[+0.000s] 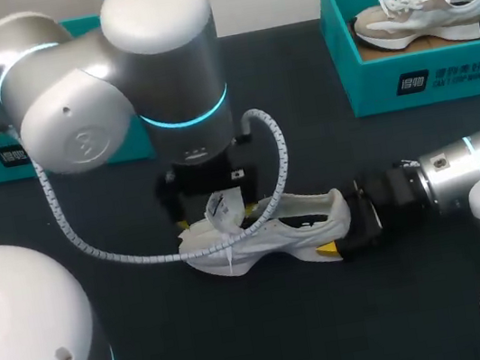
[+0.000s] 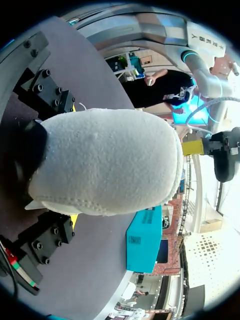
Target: Take the shoe out of the shoebox, open the shoe tongue, remove and reinsert the insole, then place the shoe into the shoebox
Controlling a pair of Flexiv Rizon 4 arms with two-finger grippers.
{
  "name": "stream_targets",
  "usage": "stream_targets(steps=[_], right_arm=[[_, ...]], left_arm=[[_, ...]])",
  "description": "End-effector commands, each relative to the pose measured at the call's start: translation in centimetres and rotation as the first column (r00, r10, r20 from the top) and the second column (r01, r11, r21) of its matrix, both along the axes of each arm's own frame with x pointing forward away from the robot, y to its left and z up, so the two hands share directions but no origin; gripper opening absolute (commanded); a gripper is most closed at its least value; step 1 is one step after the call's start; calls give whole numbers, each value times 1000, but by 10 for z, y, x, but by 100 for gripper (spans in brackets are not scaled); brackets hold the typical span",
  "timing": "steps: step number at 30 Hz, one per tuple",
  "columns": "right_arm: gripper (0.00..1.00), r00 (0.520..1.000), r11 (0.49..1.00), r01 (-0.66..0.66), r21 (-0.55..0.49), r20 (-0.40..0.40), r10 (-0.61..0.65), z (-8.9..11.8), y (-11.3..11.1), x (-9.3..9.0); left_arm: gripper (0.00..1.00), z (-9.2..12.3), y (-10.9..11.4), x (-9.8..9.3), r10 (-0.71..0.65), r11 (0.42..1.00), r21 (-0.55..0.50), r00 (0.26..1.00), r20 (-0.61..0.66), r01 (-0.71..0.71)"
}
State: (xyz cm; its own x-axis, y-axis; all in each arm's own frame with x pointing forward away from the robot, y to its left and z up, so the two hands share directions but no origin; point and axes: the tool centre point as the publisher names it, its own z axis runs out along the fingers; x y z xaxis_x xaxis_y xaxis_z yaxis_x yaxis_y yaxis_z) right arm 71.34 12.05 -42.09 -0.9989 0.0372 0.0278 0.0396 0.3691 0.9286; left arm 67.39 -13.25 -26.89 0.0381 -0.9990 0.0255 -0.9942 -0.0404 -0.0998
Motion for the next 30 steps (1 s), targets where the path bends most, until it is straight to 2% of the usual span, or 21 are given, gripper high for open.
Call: stream_targets(steps=[1,3,4,5,6,7,8,9,10,11,12,24,25,26,28,30], right_arm=[[0,1000,1000,1,-5,0,-1,-6,3,0],[0,1000,1000,1,-5,0,-1,-6,3,0],[0,1000,1000,1,-5,0,-1,-6,3,0],[0,1000,1000,1,-5,0,-1,-6,3,0],[0,1000,1000,1,-5,0,-1,-6,3,0],[0,1000,1000,1,-5,0,-1,-6,3,0],[0,1000,1000,1,-5,0,-1,-6,3,0],[0,1000,1000,1,-5,0,-1,-6,3,0],[0,1000,1000,1,-5,0,-1,-6,3,0],[0,1000,1000,1,-5,0,-1,-6,3,0],[0,1000,1000,1,-5,0,-1,-6,3,0],[0,1000,1000,1,-5,0,-1,-6,3,0],[0,1000,1000,1,-5,0,-1,-6,3,0],[0,1000,1000,1,-5,0,-1,-6,3,0],[0,1000,1000,1,-5,0,-1,-6,3,0],[0,1000,1000,1,-5,0,-1,-6,3,0]], left_arm=[[100,31,-5,10,-685,728,55,723,90,683],[100,37,-7,17,-794,605,38,600,94,795],[100,39,-8,19,-863,503,30,500,80,864],[100,41,-10,22,-887,458,37,454,81,888],[100,42,-11,24,-930,363,45,359,74,931],[100,42,-12,26,-956,287,39,284,69,957],[100,44,-15,29,-966,248,40,245,79,968],[100,46,-16,30,-986,145,19,143,80,989],[100,47,-16,30,-993,77,33,73,91,997],[100,48,-17,30,-996,29,38,26,83,999],[100,48,-19,31,-996,2,36,-1,88,999],[100,49,-23,34,-996,6,45,2,86,999],[100,45,-25,32,-997,-33,68,-38,64,997],[100,43,-28,32,-996,-37,72,-43,82,997],[100,39,-37,31,-988,-96,67,-103,118,993],[100,34,-47,29,-981,-158,71,-164,102,985]])
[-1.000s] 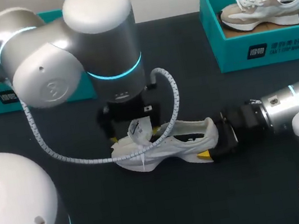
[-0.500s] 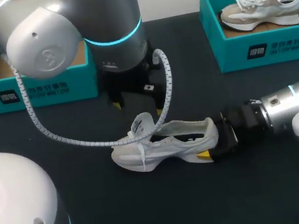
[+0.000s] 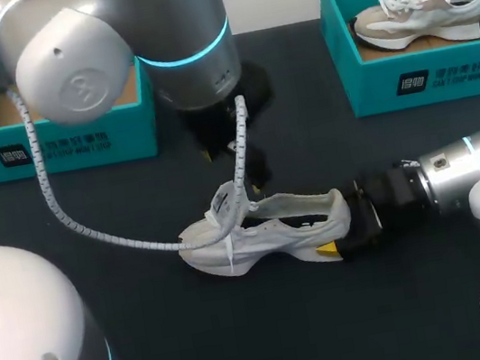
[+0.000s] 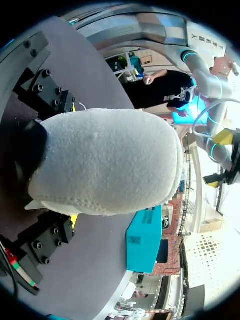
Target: Take the shoe out of the shoebox, open the shoe tongue, remove and reinsert the insole, then place the shoe into the shoebox
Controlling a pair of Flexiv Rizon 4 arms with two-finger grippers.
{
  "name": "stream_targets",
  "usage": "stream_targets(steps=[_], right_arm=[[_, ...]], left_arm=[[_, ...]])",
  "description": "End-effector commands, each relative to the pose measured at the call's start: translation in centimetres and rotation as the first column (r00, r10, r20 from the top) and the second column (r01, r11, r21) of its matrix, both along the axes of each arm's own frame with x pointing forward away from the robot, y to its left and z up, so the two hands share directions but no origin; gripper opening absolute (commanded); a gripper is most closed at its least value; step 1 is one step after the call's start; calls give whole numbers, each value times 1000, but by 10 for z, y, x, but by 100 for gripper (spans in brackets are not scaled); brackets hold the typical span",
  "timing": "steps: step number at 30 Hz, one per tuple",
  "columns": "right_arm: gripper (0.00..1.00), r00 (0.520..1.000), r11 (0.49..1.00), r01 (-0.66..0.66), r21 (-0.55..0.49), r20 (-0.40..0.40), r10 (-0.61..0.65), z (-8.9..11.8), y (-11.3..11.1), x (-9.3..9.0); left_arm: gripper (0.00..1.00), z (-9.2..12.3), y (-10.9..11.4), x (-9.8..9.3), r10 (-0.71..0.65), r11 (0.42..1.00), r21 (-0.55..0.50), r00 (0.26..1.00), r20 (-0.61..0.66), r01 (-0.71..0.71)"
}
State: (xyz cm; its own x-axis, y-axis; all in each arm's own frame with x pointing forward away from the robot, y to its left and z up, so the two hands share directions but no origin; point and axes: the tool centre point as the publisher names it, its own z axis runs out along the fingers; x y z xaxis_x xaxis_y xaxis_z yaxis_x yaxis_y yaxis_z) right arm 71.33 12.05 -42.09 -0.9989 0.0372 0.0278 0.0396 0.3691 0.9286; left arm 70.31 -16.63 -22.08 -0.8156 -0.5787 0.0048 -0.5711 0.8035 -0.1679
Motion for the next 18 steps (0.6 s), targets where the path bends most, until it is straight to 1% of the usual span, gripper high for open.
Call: stream_targets(steps=[1,2,3,4,5,7,8,9,12,16,18], right_arm=[[0,1000,1000,1,-5,0,-1,-6,3,0],[0,1000,1000,1,-5,0,-1,-6,3,0],[0,1000,1000,1,-5,0,-1,-6,3,0],[0,1000,1000,1,-5,0,-1,-6,3,0],[0,1000,1000,1,-5,0,-1,-6,3,0],[0,1000,1000,1,-5,0,-1,-6,3,0],[0,1000,1000,1,-5,0,-1,-6,3,0],[0,1000,1000,1,-5,0,-1,-6,3,0],[0,1000,1000,1,-5,0,-1,-6,3,0],[0,1000,1000,1,-5,0,-1,-6,3,0],[0,1000,1000,1,-5,0,-1,-6,3,0]], left_arm=[[83,-15,-16,-1,-683,729,-15,728,65,685],[16,-17,-21,-2,-709,702,-15,701,71,712],[0,-18,-25,-3,-729,682,-25,682,62,731],[0,-21,-29,-4,-752,656,-24,656,70,754],[0,-22,-30,-4,-757,650,-27,650,67,760],[0,-28,-36,-3,-797,598,-44,600,72,800],[0,-31,-39,-1,-803,589,-44,591,75,807],[0,-33,-41,-1,-819,567,-49,569,78,822],[0,-43,-48,-1,-839,533,-81,539,75,842],[0,-54,-56,-1,-848,516,-103,524,80,851],[0,-59,-61,-5,-860,496,-110,505,74,861]])
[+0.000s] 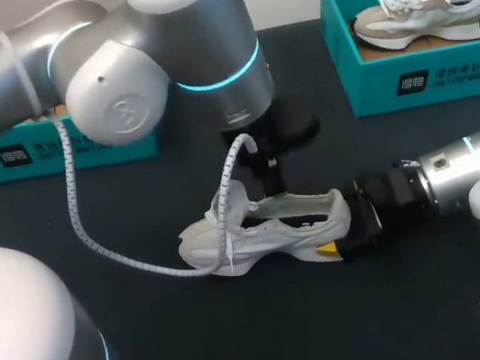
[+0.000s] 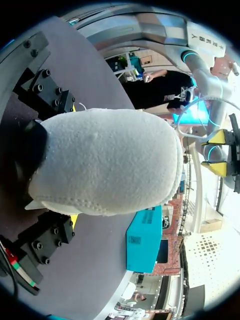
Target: Take the shoe out of the shoebox, open the shoe tongue, remove and reinsert the insole, then place the shoe into the shoebox
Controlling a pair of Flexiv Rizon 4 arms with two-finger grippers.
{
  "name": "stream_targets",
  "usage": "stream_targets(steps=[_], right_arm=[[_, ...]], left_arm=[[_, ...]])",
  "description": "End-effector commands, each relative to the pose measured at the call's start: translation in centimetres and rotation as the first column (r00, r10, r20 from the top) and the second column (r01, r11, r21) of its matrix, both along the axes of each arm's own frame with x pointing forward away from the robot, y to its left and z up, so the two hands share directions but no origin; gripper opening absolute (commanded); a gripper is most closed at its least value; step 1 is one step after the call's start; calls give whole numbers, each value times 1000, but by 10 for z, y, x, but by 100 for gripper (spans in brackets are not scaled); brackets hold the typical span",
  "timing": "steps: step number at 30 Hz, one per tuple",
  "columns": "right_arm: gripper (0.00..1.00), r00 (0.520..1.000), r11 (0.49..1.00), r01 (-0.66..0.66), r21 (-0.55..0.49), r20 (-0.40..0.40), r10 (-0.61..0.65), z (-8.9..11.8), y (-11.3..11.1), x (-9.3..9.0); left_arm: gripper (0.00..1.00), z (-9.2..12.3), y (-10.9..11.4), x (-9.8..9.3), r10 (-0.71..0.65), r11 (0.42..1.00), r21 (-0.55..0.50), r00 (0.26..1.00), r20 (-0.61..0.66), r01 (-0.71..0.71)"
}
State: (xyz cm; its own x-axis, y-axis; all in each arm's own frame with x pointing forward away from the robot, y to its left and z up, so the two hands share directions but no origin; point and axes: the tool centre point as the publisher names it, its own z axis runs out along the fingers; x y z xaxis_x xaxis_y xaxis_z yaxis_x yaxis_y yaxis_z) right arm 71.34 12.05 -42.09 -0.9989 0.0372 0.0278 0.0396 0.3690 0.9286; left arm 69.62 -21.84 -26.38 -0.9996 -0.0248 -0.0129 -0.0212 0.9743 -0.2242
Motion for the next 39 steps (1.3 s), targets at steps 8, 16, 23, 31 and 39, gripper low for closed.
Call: stream_targets(steps=[8,16,23,31,39], right_arm=[[0,1000,1000,1,-5,0,-1,-6,3,0],[0,1000,1000,1,-5,0,-1,-6,3,0],[0,1000,1000,1,-5,0,-1,-6,3,0],[0,1000,1000,1,-5,0,-1,-6,3,0],[0,1000,1000,1,-5,0,-1,-6,3,0]], left_arm=[[0,-23,-14,-5,-441,897,-52,897,-29,439],[0,-23,-14,-5,-441,897,-52,897,-29,439],[0,-28,-16,-5,-436,899,-47,900,-23,435],[0,-66,-26,2,-416,909,-18,906,-71,416],[0,-86,-30,11,-394,918,-3,914,-95,396]])
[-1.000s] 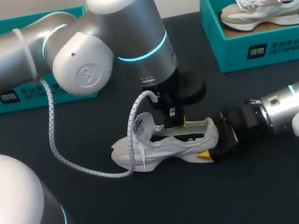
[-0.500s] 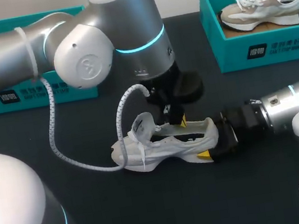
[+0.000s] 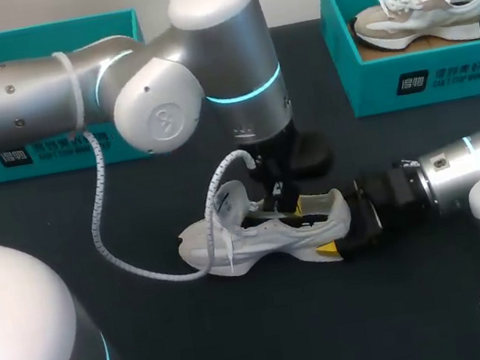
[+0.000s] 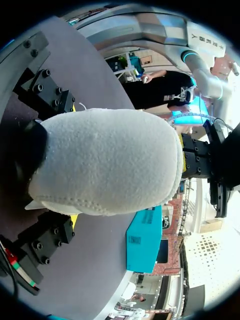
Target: Take the shoe out of the shoebox, open the shoe tongue, remove and reinsert the insole, then place the shoe into the shoebox
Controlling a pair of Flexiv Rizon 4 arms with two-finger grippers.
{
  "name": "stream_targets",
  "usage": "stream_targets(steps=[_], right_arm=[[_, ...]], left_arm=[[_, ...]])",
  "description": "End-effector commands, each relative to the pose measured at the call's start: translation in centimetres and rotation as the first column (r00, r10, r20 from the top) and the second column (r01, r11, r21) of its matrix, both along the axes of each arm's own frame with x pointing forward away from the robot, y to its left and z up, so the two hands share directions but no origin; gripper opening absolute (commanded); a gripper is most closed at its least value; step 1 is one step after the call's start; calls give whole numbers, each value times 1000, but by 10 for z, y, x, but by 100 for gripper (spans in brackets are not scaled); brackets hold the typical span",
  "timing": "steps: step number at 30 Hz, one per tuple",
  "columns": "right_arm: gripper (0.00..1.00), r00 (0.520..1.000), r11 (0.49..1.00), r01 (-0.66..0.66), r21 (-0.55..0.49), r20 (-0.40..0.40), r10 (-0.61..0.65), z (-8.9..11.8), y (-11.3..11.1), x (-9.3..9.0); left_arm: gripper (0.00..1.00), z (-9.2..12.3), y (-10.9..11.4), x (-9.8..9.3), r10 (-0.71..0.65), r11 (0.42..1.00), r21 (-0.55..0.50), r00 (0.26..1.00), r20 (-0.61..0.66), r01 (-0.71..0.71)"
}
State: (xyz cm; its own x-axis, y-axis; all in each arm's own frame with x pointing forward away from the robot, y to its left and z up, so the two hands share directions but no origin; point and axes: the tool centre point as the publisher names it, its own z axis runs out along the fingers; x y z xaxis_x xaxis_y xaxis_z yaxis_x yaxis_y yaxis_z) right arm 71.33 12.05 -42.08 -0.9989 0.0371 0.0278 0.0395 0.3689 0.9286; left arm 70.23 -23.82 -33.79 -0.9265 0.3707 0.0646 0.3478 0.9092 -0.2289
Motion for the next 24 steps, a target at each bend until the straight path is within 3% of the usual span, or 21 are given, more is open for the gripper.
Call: stream_targets(steps=[1,24], right_arm=[[0,1000,1000,1,-5,0,-1,-6,3,0],[0,1000,1000,1,-5,0,-1,-6,3,0]], left_arm=[[0,-16,-11,5,0,1000,18,1000,-16,0],[0,-55,-3,-12,7,999,42,998,-69,-4]])
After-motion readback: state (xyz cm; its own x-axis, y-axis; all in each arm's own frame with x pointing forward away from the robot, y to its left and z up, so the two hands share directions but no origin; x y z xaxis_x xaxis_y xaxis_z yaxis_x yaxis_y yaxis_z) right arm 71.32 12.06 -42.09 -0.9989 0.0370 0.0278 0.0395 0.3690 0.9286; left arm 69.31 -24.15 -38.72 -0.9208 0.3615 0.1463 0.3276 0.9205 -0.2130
